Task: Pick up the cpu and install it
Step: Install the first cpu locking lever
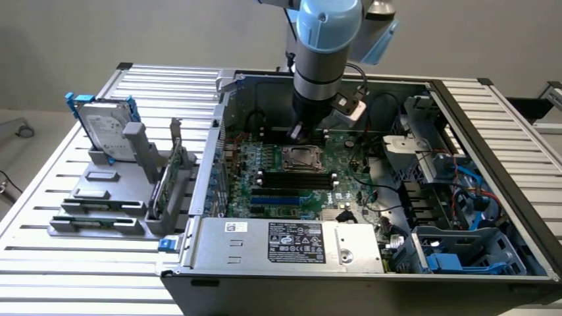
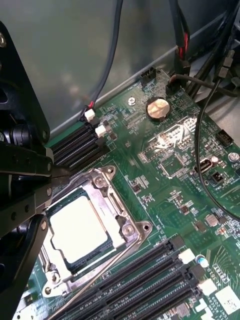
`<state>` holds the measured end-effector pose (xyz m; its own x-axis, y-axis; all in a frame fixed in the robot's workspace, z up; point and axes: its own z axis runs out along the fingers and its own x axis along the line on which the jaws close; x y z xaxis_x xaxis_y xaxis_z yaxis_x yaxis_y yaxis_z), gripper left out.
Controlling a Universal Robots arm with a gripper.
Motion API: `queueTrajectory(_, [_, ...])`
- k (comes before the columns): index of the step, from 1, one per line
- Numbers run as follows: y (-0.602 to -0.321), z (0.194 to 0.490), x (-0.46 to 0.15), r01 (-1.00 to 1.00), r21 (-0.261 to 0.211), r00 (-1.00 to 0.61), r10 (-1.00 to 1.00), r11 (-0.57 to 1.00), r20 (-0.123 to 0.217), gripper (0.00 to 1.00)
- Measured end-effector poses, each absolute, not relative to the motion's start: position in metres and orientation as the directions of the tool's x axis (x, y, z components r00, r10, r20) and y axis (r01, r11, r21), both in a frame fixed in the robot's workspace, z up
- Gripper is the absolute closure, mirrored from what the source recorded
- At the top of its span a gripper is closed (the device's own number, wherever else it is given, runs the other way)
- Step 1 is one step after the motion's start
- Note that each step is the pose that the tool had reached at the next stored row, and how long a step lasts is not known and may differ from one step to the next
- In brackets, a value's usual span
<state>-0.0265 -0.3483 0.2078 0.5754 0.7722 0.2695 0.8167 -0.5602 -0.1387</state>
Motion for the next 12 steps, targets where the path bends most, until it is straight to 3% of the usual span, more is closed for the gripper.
queueTrajectory(12, [-0.3568,0.2158,-0.0286,0.805,-0.168,0.593,0.765,-0.569,0.249,0.89])
